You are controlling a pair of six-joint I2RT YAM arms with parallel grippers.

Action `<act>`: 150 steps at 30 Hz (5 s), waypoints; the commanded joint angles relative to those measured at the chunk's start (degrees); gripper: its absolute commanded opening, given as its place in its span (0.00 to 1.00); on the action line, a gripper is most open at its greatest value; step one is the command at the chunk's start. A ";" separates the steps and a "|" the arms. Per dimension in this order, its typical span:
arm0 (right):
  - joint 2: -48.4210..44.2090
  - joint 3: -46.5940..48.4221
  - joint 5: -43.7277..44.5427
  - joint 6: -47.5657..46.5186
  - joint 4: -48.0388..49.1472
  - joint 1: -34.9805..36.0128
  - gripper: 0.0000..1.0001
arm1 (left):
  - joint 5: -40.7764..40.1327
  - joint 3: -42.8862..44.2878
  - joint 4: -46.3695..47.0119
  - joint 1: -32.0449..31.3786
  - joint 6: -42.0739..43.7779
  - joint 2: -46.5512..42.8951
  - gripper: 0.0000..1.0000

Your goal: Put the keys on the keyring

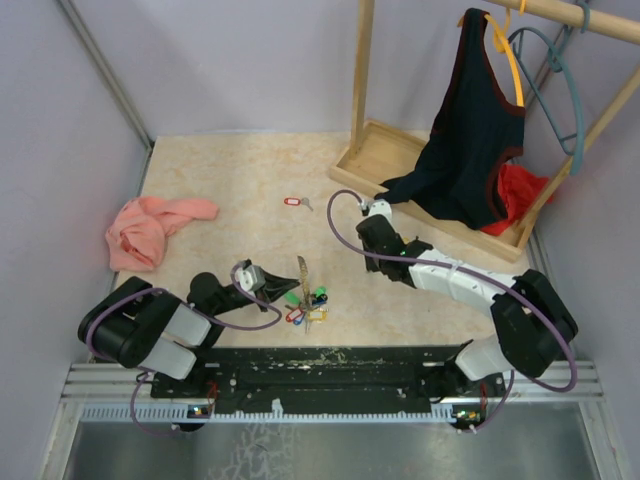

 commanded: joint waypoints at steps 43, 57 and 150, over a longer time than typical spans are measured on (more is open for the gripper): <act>-6.59 -9.23 -26.49 -11.45 13.51 -0.11 0.41 | -3.01 6.03 15.76 1.13 -14.80 5.22 0.01; -5.13 -13.94 -25.80 -18.12 48.56 8.10 0.36 | -12.36 4.97 15.71 -0.89 -19.81 4.24 0.02; 3.12 -17.10 -34.24 -31.10 66.60 10.45 0.00 | -8.02 5.35 15.76 -0.29 -13.17 5.38 0.37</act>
